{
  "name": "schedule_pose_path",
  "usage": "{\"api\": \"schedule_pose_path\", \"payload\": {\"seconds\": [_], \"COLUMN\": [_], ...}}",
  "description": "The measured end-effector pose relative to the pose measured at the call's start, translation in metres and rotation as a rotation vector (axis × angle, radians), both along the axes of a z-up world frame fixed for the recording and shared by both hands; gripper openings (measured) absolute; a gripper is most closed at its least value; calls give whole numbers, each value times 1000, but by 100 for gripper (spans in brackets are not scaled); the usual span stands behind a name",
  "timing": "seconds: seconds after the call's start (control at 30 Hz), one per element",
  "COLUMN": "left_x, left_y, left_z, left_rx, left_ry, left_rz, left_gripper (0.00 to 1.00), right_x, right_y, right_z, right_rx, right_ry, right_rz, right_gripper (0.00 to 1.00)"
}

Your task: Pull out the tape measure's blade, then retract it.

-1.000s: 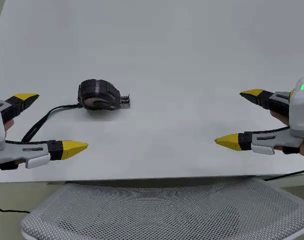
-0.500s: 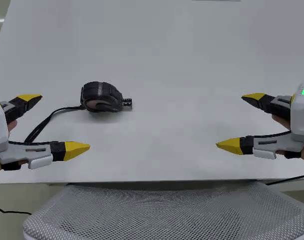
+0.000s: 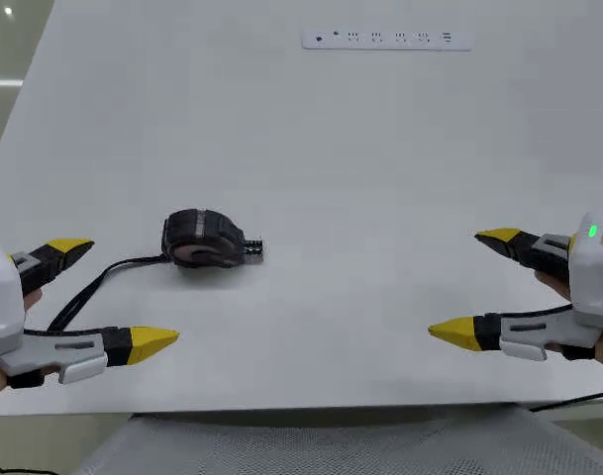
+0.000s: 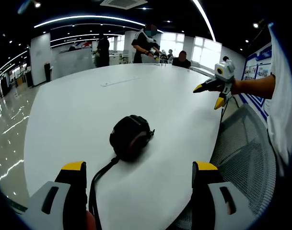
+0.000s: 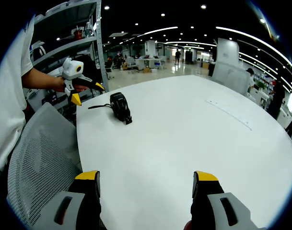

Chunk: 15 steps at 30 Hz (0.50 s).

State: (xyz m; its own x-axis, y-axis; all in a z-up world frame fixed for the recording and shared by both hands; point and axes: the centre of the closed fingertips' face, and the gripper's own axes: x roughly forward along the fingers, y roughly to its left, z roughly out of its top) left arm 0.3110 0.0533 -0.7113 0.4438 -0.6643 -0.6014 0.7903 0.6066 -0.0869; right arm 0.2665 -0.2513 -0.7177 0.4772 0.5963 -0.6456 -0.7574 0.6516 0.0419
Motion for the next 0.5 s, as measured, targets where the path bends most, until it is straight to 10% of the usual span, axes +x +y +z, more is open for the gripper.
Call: {"api": "schedule_pose_path", "payload": {"seconds": [0.5], "left_x": [17], "left_y": [-11], "left_z": [-4], "left_rx": [14], "left_ry": [-4], "left_rz": [-67], "left_gripper": [87], "right_x": [12], "right_y": [18], "right_z": [-11], "right_rx": [8], "right_ry": [18], "right_rz": [59], "right_gripper": [77]}}
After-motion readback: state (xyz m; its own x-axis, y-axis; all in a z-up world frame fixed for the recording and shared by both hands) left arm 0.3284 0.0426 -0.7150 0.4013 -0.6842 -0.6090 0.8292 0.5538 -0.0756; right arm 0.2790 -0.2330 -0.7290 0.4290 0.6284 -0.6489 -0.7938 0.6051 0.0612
